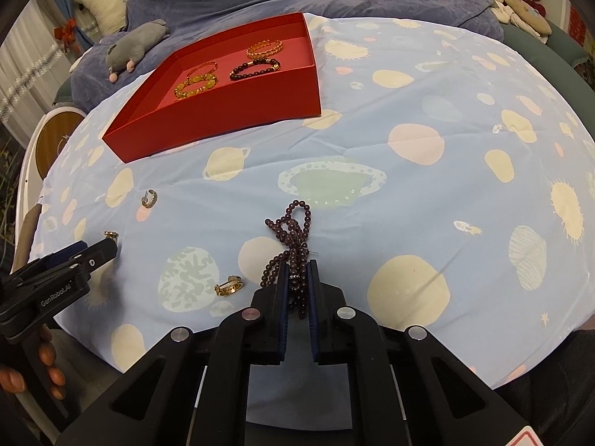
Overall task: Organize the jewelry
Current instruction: 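Grasp the long dark red bead strand with the right tool while the left grasps the gold ring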
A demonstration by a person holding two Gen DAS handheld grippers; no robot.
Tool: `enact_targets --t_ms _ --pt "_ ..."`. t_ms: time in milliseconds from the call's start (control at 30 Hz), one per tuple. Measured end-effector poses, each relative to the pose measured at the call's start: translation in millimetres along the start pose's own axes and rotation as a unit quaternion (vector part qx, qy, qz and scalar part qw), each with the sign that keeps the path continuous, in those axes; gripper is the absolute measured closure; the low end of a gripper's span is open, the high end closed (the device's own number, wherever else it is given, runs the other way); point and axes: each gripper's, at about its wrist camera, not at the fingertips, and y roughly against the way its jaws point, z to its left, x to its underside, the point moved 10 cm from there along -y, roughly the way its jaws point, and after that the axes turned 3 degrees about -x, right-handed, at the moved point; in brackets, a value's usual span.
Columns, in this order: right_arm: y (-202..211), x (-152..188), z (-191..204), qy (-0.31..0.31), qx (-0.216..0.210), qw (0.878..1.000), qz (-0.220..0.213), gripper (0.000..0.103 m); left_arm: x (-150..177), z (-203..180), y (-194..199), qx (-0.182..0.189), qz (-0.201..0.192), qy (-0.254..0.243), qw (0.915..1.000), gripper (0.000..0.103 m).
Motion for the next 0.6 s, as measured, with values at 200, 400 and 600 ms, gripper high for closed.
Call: enact_targets --t_ms 200,400,600 --pt "0.0 -0.1 -0.1 -0.001 -0.001 1.0 0.0 0.095 -4.6 -2.5 -6.6 -0.001 -0.002 0.002 1.0 0.052" --pt "0.1 -0.4 -0.8 -0.001 -0.001 1.0 0.0 0.095 -2.7 -2.1 -3.8 -0.008 -0.014 -0.011 0.9998 0.075" --pt "2.8 -2.2 -2.0 -0.002 -0.001 1.0 -0.005 0.095 -0.8 -0.1 -1.0 0.001 -0.012 -0.005 0.9999 0.085"
